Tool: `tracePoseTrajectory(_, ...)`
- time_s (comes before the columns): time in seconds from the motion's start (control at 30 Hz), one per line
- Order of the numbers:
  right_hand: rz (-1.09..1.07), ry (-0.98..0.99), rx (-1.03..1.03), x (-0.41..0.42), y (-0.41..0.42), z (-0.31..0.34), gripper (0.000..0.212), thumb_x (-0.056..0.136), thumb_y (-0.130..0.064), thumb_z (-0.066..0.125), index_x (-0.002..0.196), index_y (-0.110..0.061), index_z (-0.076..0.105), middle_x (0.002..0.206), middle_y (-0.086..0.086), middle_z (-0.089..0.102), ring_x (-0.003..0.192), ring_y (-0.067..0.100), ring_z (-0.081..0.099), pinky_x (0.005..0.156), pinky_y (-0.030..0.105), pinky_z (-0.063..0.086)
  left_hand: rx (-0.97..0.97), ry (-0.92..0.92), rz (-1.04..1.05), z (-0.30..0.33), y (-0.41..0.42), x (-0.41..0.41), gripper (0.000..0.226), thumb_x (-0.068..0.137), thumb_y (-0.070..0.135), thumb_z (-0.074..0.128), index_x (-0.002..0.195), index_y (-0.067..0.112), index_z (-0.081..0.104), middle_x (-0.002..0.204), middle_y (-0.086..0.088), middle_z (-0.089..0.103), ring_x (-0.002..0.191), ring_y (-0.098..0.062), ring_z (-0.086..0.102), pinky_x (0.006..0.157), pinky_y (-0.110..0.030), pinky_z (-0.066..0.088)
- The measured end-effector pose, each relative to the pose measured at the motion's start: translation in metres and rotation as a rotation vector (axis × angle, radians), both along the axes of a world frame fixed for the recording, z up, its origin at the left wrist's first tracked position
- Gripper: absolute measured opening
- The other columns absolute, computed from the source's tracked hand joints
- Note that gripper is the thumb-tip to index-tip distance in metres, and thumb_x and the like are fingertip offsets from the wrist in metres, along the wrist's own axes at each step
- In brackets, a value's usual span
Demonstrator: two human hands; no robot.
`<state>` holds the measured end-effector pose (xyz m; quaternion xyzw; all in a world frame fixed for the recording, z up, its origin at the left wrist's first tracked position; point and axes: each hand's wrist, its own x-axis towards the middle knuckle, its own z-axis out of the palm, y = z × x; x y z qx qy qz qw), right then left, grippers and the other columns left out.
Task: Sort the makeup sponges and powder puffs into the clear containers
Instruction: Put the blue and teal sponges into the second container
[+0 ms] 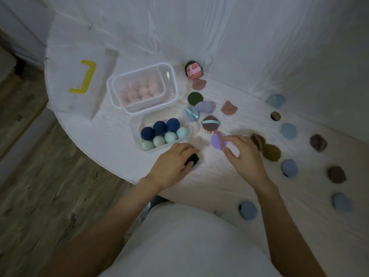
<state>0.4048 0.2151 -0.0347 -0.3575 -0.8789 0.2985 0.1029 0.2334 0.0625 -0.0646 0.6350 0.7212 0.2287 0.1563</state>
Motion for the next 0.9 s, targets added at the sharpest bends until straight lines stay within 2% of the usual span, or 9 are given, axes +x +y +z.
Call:
tracePoseTrajectory(0.1, -0.109, -0.158, -0.005, 0.048, -0.010, -0.017, 0.026, 0.085, -0.012, 0.063, 0.111, -0.015, 0.064, 0.110, 0.007, 0.064, 0.104, 0.027, 0.054, 0.090, 0.037, 0.041, -0.139, 0.046, -0.006, -0.019, 0.010, 0.008, 0.050, 0.083, 0.020, 0.065, 0.130, 0.012, 0.051, 0.128, -0.013, 0.054, 0.112, -0.032, 0.052, 0.084, -0.038, 0.049)
tracePoseTrajectory(0.2, -0.077, -0.272, -0.079, 0.083, -0.024, -0.028, 0.024, 0.084, -0.017, 0.066, 0.108, -0.013, 0.065, 0.104, 0.008, 0.065, 0.097, 0.029, 0.056, 0.081, 0.032, 0.037, -0.204, 0.101, -0.023, -0.033, 0.016, 0.011, 0.049, 0.081, 0.019, 0.068, 0.127, 0.010, 0.054, 0.123, -0.017, 0.056, 0.105, -0.038, 0.053, 0.081, -0.042, 0.050)
tracePoseTrajectory(0.27, -0.066, -0.333, -0.173, 0.095, -0.035, -0.029, 0.020, 0.085, -0.024, 0.066, 0.103, -0.015, 0.065, 0.097, 0.005, 0.064, 0.091, 0.022, 0.053, 0.072, 0.027, 0.033, -0.189, 0.143, -0.031, -0.039, 0.018, 0.010, 0.042, 0.078, 0.017, 0.072, 0.117, 0.007, 0.060, 0.112, -0.017, 0.060, 0.094, -0.039, 0.056, 0.071, -0.042, 0.053)
tracePoseTrajectory(0.33, -0.103, -0.364, -0.272, 0.104, -0.045, -0.026, 0.020, 0.086, -0.030, 0.064, 0.101, -0.016, 0.064, 0.094, 0.003, 0.062, 0.087, 0.016, 0.050, 0.068, 0.026, 0.034, -0.172, 0.182, -0.041, -0.041, 0.020, 0.012, 0.041, 0.073, 0.015, 0.075, 0.111, 0.006, 0.063, 0.107, -0.017, 0.061, 0.089, -0.039, 0.057, 0.069, -0.042, 0.053)
tracePoseTrajectory(0.5, -0.198, -0.427, -0.393, 0.124, -0.064, -0.016, 0.029, 0.086, -0.048, 0.058, 0.092, -0.020, 0.058, 0.083, -0.004, 0.061, 0.075, 0.012, 0.055, 0.059, 0.023, 0.037, -0.059, 0.186, -0.134, -0.035, 0.030, 0.030, 0.040, 0.076, 0.017, 0.073, 0.113, 0.010, 0.063, 0.113, -0.013, 0.062, 0.101, -0.034, 0.057, 0.082, -0.041, 0.050)
tracePoseTrajectory(0.57, -0.177, -0.534, -0.444, 0.123, -0.071, -0.017, 0.040, 0.084, -0.060, 0.053, 0.096, -0.021, 0.054, 0.087, -0.004, 0.062, 0.075, 0.012, 0.054, 0.060, 0.026, 0.038, -0.019, 0.118, -0.210, -0.031, 0.037, 0.043, 0.036, 0.079, 0.018, 0.070, 0.114, 0.012, 0.063, 0.114, -0.010, 0.063, 0.103, -0.029, 0.057, 0.085, -0.038, 0.049)
tracePoseTrajectory(0.63, -0.127, -0.615, -0.477, 0.117, -0.077, -0.022, 0.047, 0.081, -0.062, 0.055, 0.101, -0.020, 0.052, 0.096, -0.001, 0.062, 0.077, 0.014, 0.054, 0.062, 0.029, 0.038, -0.009, 0.048, -0.267, -0.029, 0.041, 0.057, 0.032, 0.082, 0.017, 0.068, 0.113, 0.013, 0.063, 0.114, -0.008, 0.063, 0.105, -0.026, 0.057, 0.089, -0.036, 0.047)
tracePoseTrajectory(0.77, -0.164, -0.484, -0.513, 0.118, -0.075, -0.022, 0.037, 0.080, -0.044, 0.067, 0.105, -0.020, 0.053, 0.104, 0.000, 0.064, 0.080, 0.013, 0.052, 0.062, 0.027, 0.039, -0.024, -0.034, -0.324, -0.031, 0.059, 0.074, 0.028, 0.085, 0.017, 0.064, 0.112, 0.015, 0.063, 0.114, -0.006, 0.063, 0.106, -0.022, 0.057, 0.091, -0.031, 0.042)
tracePoseTrajectory(0.9, -0.474, -0.254, -0.389, 0.138, -0.046, -0.012, 0.029, 0.082, -0.034, 0.067, 0.104, -0.021, 0.056, 0.100, 0.000, 0.059, 0.083, 0.014, 0.053, 0.068, 0.027, 0.041, 0.009, -0.044, -0.330, -0.029, 0.090, 0.079, 0.029, 0.084, 0.013, 0.065, 0.112, 0.013, 0.063, 0.112, -0.007, 0.063, 0.100, -0.024, 0.059, 0.083, -0.032, 0.049)
